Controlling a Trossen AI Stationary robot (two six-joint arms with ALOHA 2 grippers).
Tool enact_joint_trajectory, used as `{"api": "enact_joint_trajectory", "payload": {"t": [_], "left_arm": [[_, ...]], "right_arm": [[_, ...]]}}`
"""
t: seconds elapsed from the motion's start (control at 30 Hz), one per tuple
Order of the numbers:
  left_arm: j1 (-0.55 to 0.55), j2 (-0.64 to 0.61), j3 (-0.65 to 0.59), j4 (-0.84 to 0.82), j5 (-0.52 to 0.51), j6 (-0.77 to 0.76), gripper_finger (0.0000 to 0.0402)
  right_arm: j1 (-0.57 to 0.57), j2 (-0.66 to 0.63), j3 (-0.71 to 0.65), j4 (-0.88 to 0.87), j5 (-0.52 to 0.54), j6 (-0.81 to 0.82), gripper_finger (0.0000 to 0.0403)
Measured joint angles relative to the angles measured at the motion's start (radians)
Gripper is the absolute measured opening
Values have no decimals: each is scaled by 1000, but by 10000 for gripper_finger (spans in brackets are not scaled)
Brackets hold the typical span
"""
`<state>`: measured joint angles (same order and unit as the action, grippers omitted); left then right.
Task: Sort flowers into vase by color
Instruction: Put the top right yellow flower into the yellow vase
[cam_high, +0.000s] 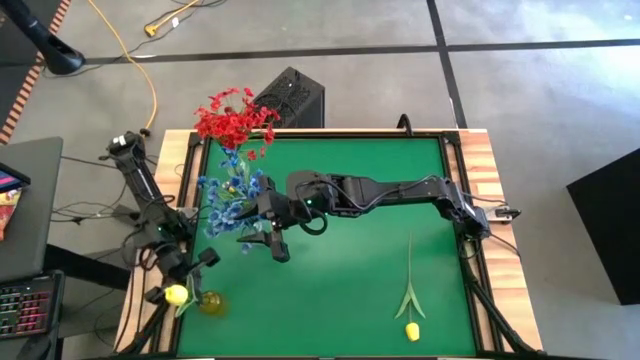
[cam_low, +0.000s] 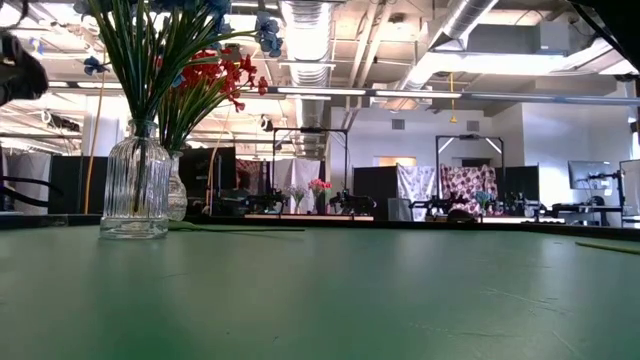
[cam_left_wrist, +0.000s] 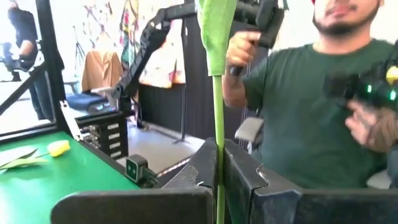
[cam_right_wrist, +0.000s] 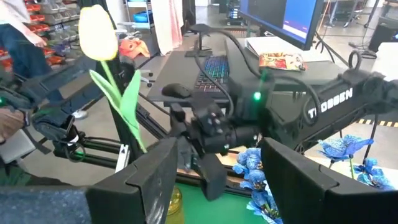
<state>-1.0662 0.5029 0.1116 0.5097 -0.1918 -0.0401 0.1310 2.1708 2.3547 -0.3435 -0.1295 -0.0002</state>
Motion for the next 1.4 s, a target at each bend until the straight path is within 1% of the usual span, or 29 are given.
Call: {"api": "enact_joint_trajectory", "payload": {"t": [0.07,0.17,0.3,0.63,0.77,0.87,0.97,1.07,1.17,1.27,1.4], "left_arm": [[-1,-42,-51,37,0,-11,0],[-1,-100,-101,46,-2,-27,0],[-1,-143,-100,-6,-24,-37,0],[-1,-151,-100,-53,-25,-42,3],[-1,-150,-100,-58,-25,-11,29],[0,-150,-100,-59,-25,-17,58],[0,-151,-100,-69,-25,-56,93],[0,-150,-82,-152,-25,-118,124],[0,-151,-46,-248,-24,-190,146],[0,-150,1,-365,-7,-269,155],[0,-150,75,-524,39,-370,157]], "right_arm": [[0,0,0,0,0,0,258],[0,0,0,0,0,0,258],[0,0,0,0,0,1,258],[0,0,0,0,0,1,258],[0,0,0,0,0,1,258],[0,0,0,0,0,1,258],[0,0,0,0,0,1,258],[0,0,0,0,0,1,258],[0,0,0,0,0,0,258],[0,0,0,-2,0,1,258],[0,0,0,-45,0,4,258]]}}
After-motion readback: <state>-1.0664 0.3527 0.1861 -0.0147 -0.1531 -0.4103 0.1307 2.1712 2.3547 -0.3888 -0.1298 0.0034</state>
